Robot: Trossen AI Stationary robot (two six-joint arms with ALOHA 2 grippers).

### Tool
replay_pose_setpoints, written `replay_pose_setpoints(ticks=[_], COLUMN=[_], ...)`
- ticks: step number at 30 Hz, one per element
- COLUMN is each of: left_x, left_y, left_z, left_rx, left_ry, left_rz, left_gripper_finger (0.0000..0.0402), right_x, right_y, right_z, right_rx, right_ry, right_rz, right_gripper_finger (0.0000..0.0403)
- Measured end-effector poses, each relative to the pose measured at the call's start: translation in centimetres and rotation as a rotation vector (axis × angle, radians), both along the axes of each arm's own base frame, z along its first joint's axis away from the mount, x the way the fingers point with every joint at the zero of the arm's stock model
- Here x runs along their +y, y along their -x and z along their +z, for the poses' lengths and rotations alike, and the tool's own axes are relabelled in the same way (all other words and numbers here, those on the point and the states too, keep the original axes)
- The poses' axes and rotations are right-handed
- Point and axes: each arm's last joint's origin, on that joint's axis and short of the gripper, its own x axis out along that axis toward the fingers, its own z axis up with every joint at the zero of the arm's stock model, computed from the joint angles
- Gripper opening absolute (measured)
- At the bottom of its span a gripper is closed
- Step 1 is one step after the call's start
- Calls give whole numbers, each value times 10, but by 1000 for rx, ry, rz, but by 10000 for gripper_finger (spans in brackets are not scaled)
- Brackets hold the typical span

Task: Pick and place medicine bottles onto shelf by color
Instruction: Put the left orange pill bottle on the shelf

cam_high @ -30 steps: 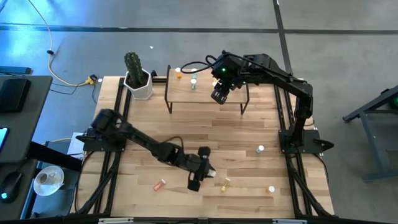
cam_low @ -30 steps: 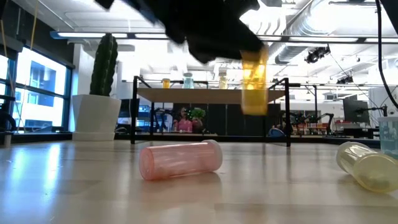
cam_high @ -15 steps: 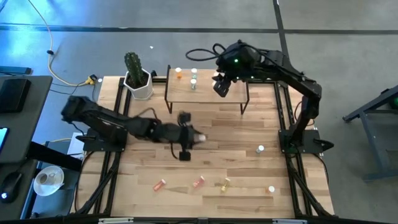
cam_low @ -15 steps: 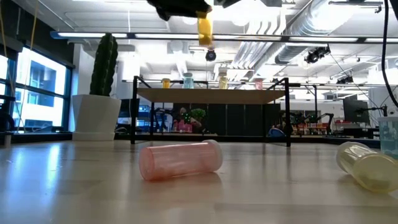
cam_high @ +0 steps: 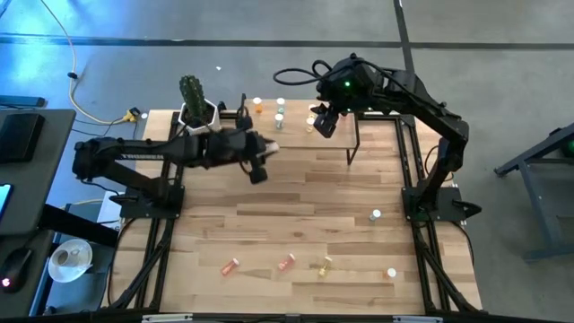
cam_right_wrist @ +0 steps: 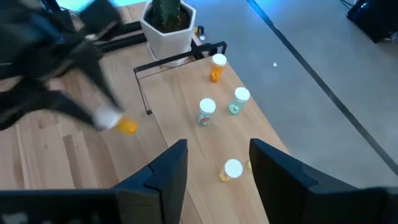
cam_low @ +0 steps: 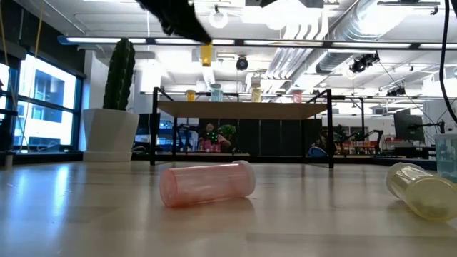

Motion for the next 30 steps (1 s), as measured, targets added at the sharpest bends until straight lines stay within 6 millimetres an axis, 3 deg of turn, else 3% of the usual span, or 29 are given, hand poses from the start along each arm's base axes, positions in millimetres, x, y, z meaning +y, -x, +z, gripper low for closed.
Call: replay_pose_setpoints(ticks=[15,22,30], left_x=[68,82,101], left_y=[31,51,67], left_z=[-9,-29,-39], left_rx=[10,-130,-130], left_ry=[64,56,129], left_rz=[213,184,218], left_gripper_finger=[122,122,122], right_x=[-2,-5,-17], right_y=[1,2,3], right_z=[0,2,6], right_rx=[53,87,59], right_ry=[108,199,239], right_rz=[-7,-33,-76], right_gripper_finger=[163,163,163])
